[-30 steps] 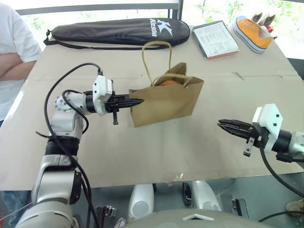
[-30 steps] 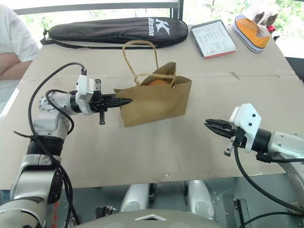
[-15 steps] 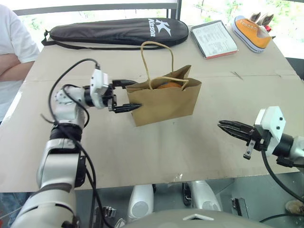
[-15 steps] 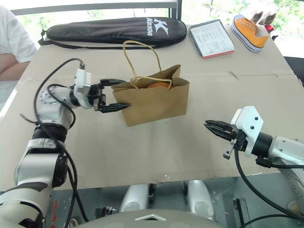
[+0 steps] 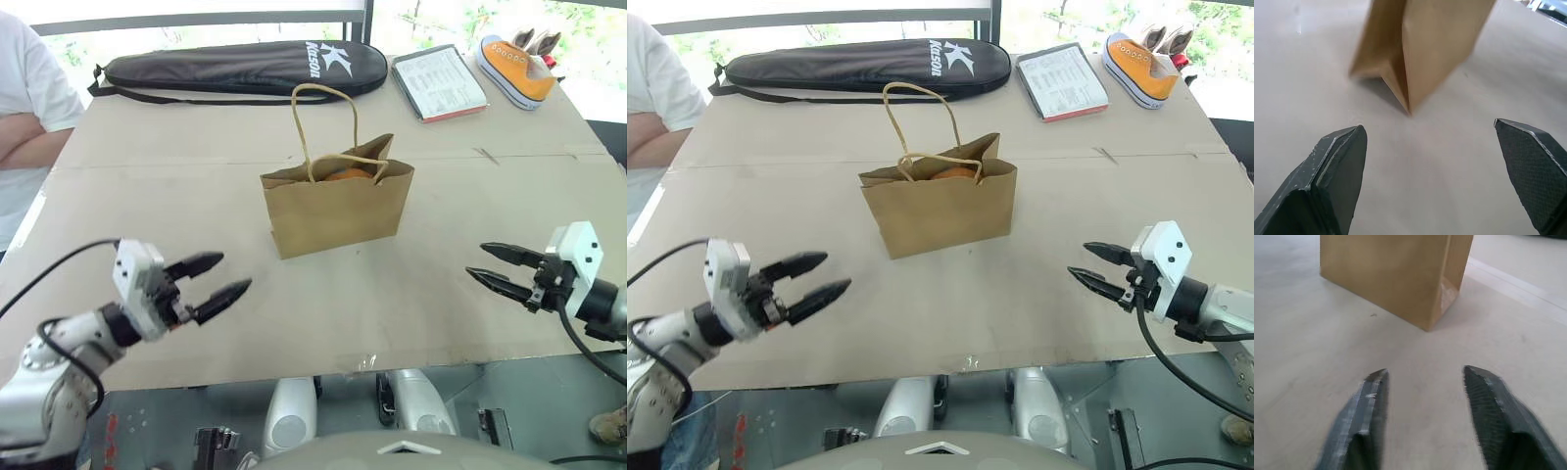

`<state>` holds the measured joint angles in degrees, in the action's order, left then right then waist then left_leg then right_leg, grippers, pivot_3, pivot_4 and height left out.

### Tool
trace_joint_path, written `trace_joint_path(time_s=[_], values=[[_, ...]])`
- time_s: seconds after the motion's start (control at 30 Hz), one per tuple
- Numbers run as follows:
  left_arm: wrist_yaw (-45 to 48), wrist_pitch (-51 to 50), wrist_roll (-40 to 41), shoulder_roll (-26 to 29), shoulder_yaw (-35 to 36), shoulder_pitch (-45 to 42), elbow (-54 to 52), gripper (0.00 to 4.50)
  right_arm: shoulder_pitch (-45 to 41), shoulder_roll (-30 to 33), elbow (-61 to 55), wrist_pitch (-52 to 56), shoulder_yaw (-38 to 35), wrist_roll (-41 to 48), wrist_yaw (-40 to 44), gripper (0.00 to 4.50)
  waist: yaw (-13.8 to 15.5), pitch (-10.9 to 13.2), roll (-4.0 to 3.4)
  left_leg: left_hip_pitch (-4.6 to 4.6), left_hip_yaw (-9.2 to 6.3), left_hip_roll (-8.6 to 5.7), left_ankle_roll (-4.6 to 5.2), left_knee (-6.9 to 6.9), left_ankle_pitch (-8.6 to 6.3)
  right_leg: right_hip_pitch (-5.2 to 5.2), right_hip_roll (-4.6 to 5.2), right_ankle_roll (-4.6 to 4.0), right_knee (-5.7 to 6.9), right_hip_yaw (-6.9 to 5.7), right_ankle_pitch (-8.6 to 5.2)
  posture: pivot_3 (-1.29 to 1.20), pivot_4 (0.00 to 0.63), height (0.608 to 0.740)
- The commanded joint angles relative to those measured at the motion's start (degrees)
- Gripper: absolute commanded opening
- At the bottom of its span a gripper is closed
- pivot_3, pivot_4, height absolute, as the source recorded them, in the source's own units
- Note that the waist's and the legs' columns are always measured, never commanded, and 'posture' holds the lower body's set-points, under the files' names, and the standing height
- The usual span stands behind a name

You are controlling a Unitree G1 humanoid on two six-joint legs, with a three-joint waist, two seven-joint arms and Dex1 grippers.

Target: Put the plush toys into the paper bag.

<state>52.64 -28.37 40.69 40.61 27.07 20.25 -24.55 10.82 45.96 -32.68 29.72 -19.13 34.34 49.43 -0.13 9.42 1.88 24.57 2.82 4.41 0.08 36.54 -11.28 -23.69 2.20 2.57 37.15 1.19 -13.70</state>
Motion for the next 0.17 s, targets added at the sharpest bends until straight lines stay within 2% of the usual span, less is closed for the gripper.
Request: trace_joint_path(time_s=[0.03,0.07,0.17], values=[[-2.1,-1.0,1.3,-0.3,2.2,1.3,-3.6,4.50,0.5,1.0,-1.9,-1.0,-2.0,-0.2,0.3,4.02,0.3,0.0,0.00,0.01,-0.04,-0.01,0.00,0.00,0.00,-0.04,-0.01,0.02,0.00,-0.05,-0.01,0.00,0.150,0.740],[-2.1,-1.2,1.6,-0.4,2.3,1.7,-3.8,4.50,0.4,1.0,-3.0,-0.2,-2.2,0.2,-0.5,4.46,0.3,0.0,0.00,0.02,-0.05,-0.01,0.00,0.00,0.00,-0.04,-0.01,0.02,0.00,-0.05,-0.01,0.00,0.150,0.740],[-2.2,0.3,-0.1,-0.9,0.6,1.2,-3.6,4.50,-1.9,1.3,-3.6,0.8,-1.8,0.1,-2.3,4.46,0.3,0.0,-0.02,0.04,0.00,-0.04,0.00,0.00,0.00,-0.07,-0.01,-0.05,0.00,0.04,0.03,0.00,0.150,0.740]])
